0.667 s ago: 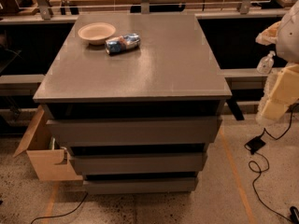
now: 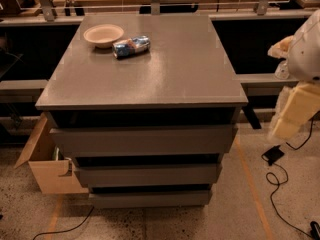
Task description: Open top drawer
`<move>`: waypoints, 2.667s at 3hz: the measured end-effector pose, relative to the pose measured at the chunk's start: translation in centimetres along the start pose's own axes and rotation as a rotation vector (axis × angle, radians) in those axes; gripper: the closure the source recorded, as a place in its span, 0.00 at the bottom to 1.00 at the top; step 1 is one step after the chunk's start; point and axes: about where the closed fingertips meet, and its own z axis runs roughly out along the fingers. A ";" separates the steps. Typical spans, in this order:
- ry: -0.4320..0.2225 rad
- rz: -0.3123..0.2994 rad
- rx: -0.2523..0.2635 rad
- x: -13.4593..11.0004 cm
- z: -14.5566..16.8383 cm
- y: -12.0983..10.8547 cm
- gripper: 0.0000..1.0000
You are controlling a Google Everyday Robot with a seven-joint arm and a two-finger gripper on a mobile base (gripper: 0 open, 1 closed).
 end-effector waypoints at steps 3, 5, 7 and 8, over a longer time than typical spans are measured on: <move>-0.125 -0.044 -0.184 -2.6 14.1 6.6 0.00; -0.101 -0.053 -0.174 -2.7 15.8 6.6 0.00; -0.043 -0.084 -0.151 -3.0 20.4 5.6 0.00; -0.035 -0.083 -0.145 -3.1 22.5 4.6 0.00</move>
Offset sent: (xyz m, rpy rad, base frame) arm -0.0126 0.0618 -0.1481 0.0785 0.1094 0.1566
